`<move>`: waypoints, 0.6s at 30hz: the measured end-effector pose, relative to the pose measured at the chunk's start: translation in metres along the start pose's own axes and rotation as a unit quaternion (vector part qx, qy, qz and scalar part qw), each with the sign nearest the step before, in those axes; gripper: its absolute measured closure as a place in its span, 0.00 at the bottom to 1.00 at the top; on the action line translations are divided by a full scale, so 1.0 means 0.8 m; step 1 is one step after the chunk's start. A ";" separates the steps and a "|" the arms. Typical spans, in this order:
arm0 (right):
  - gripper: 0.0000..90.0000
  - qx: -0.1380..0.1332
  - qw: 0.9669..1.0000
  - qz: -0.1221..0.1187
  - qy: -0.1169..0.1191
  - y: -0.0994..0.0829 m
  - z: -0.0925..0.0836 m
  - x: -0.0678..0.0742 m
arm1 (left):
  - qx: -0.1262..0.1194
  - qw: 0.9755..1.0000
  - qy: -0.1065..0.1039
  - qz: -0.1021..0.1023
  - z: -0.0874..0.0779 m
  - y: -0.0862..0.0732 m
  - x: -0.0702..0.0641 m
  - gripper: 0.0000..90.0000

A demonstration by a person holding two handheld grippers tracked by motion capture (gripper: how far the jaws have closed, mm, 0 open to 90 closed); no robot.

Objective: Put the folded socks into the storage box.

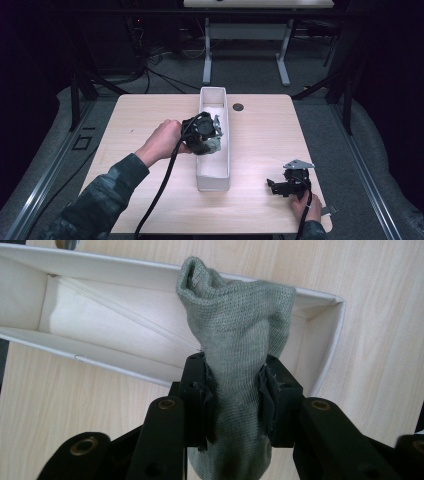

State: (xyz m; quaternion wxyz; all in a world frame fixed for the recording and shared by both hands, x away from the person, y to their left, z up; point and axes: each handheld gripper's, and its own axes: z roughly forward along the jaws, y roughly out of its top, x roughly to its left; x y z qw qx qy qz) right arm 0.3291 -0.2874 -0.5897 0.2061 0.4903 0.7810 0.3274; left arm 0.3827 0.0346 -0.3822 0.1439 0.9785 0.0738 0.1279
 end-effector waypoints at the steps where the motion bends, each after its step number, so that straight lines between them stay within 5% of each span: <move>1: 0.01 0.000 1.000 0.000 0.000 0.000 0.000 0.000 | 0.000 1.000 -0.002 0.001 0.001 0.000 -0.001 0.75; 18: 0.01 0.000 1.000 0.000 0.000 0.000 0.000 0.000 | 0.002 0.999 -0.031 0.014 0.023 0.005 -0.012 0.75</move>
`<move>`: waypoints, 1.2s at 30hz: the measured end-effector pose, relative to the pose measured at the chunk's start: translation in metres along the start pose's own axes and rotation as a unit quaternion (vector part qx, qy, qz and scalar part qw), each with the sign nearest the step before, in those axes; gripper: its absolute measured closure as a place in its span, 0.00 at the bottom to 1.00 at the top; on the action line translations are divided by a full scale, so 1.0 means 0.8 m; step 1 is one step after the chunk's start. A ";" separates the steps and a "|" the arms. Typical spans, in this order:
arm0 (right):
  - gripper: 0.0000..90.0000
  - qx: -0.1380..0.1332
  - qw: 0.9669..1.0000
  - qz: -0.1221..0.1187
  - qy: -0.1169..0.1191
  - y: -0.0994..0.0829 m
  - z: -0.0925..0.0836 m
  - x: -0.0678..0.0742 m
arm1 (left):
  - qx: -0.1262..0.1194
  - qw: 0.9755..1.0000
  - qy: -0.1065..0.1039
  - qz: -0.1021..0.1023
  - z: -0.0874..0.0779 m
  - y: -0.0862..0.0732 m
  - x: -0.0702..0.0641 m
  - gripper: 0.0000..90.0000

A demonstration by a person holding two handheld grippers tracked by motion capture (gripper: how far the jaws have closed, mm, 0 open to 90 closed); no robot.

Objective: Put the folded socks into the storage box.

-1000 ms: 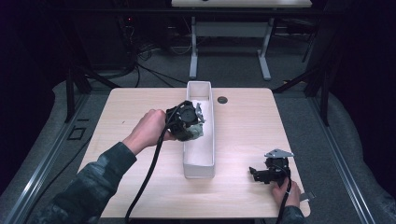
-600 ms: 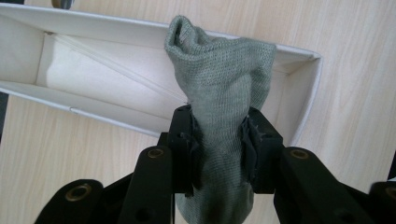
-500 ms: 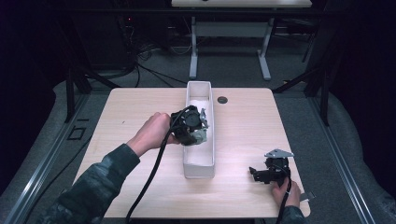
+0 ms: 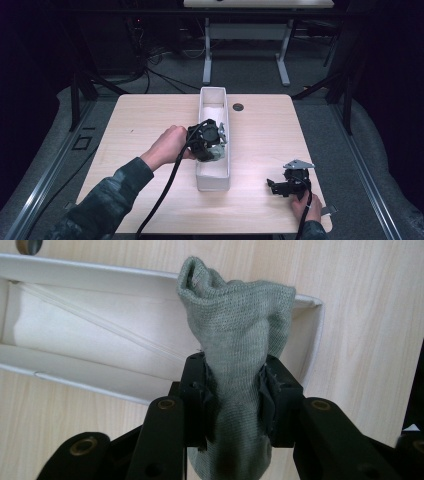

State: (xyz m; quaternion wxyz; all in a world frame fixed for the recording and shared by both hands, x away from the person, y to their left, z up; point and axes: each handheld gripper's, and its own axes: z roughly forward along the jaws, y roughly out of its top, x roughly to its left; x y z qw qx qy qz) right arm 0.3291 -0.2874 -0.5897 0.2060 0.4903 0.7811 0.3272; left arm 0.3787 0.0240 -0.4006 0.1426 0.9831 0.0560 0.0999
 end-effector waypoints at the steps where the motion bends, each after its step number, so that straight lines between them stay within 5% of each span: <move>1: 0.01 0.000 1.000 0.000 0.000 0.000 0.000 0.000 | 0.001 1.000 -0.002 0.000 0.001 0.000 -0.001 0.75; 36: 0.01 0.000 1.000 0.001 0.001 0.000 0.000 0.000 | 0.031 0.998 -0.042 0.017 0.051 0.001 -0.019 0.75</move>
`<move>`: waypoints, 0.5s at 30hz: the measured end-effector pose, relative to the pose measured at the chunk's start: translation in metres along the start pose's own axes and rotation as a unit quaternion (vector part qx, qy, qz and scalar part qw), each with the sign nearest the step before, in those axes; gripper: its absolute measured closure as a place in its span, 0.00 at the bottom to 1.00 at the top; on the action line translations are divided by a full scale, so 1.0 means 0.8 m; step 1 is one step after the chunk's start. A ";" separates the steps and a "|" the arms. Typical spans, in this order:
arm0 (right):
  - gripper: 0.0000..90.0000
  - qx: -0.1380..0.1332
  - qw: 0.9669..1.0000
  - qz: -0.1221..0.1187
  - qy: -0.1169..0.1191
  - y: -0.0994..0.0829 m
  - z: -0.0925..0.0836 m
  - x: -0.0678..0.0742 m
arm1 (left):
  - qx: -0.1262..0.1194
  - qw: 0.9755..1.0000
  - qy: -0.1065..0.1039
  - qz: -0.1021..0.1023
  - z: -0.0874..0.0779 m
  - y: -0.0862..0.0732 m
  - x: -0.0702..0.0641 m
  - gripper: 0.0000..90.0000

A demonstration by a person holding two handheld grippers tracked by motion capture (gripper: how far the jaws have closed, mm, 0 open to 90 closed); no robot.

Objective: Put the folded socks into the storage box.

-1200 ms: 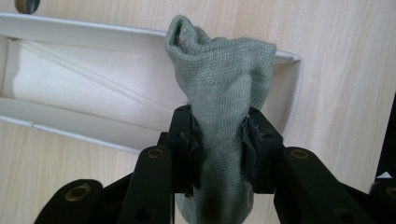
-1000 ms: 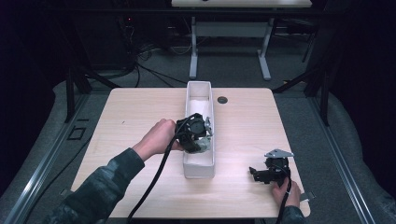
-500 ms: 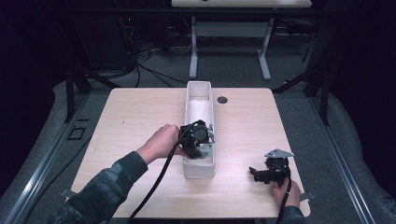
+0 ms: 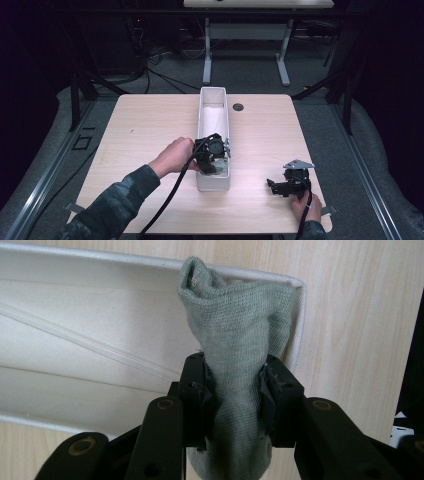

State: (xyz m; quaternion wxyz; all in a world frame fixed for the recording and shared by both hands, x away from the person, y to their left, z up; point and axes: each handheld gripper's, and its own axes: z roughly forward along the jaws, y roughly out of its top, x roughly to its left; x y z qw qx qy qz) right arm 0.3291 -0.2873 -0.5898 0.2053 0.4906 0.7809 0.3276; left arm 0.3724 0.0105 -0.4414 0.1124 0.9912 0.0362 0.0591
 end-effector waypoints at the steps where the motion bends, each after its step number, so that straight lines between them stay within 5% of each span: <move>1: 0.01 0.000 1.000 0.000 0.000 0.000 0.000 0.000 | 0.001 1.000 -0.002 -0.001 0.001 0.000 0.000 0.75; 15: 0.01 0.000 1.000 0.000 0.000 0.000 0.000 0.000 | 0.007 1.000 -0.007 0.000 0.009 0.001 0.000 0.74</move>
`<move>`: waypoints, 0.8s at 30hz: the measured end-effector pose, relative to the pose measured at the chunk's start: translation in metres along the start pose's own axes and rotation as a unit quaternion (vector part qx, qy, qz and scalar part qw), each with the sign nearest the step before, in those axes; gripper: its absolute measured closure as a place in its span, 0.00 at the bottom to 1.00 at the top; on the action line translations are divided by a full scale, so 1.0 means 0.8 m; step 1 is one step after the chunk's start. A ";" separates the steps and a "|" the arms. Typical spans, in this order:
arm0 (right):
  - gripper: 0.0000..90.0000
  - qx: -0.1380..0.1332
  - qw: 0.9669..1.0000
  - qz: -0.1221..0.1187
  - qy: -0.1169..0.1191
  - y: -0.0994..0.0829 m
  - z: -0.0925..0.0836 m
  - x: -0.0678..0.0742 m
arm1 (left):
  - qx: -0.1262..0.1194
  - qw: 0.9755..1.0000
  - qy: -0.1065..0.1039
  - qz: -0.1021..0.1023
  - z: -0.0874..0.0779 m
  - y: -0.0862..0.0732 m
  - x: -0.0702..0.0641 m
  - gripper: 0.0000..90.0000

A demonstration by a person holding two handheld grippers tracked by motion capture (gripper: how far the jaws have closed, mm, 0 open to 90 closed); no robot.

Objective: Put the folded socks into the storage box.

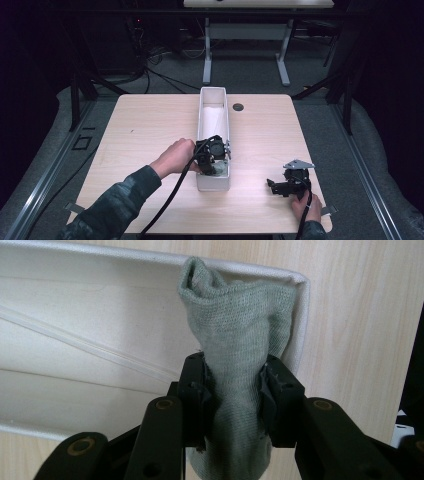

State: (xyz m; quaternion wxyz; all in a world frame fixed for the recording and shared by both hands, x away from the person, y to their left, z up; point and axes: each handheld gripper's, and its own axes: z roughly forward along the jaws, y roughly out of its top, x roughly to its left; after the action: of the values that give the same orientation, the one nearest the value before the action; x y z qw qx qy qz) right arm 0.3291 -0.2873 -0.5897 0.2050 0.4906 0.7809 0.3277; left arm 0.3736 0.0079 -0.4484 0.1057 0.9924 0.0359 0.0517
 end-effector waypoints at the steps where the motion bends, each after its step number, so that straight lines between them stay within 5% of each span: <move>1: 0.01 0.000 1.000 0.000 0.000 0.000 0.000 0.000 | 0.003 1.000 -0.001 0.002 0.000 0.001 0.000 0.74; 24: 0.01 0.000 1.000 0.000 -0.001 0.000 0.000 0.000 | 0.008 1.000 -0.008 -0.005 0.012 0.001 0.004 0.72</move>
State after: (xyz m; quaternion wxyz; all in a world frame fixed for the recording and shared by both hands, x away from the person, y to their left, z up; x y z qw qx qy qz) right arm 0.3291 -0.2873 -0.5897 0.2057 0.4908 0.7808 0.3275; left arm 0.3779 0.0053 -0.4569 0.0985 0.9934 0.0400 0.0434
